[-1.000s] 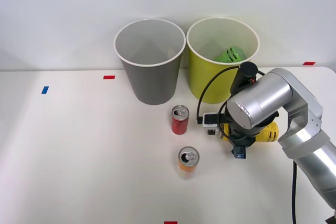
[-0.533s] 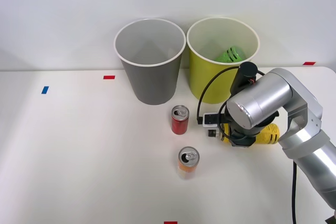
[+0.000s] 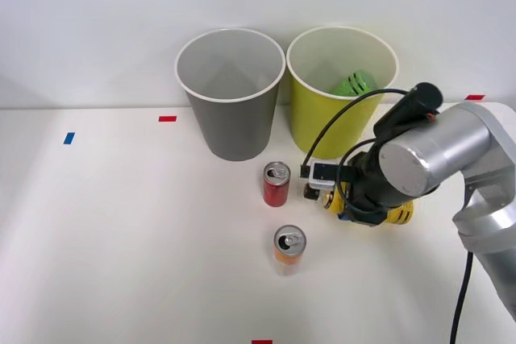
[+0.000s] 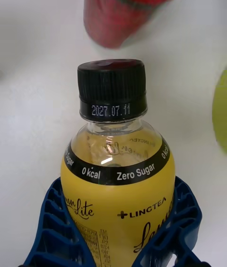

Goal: Put cans in the gray bin, plastic bottles in the light green bin

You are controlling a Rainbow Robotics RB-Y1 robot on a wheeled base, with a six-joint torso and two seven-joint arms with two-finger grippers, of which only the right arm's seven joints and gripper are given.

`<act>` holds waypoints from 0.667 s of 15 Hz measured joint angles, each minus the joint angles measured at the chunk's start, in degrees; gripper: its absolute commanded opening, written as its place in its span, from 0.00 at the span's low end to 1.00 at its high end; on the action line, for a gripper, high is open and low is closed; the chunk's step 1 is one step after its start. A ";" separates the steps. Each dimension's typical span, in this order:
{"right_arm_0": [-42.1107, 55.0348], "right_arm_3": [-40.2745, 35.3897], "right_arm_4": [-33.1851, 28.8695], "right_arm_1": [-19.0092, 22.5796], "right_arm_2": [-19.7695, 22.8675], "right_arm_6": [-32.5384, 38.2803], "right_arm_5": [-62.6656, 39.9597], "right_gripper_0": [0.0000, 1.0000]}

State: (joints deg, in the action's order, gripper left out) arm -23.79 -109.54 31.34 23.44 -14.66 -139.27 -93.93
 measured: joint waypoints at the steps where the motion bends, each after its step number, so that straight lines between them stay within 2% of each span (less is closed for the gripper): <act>1: 1.29 -2.59 2.61 -0.04 2.08 0.45 0.52 0.00; 5: 4.09 -7.98 16.19 -1.16 11.34 1.40 0.91 0.00; 10: 4.61 -9.72 31.97 -3.31 23.30 1.73 0.88 0.00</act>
State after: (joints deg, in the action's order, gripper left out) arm -19.18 -119.26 63.31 20.13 8.64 -137.54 -93.05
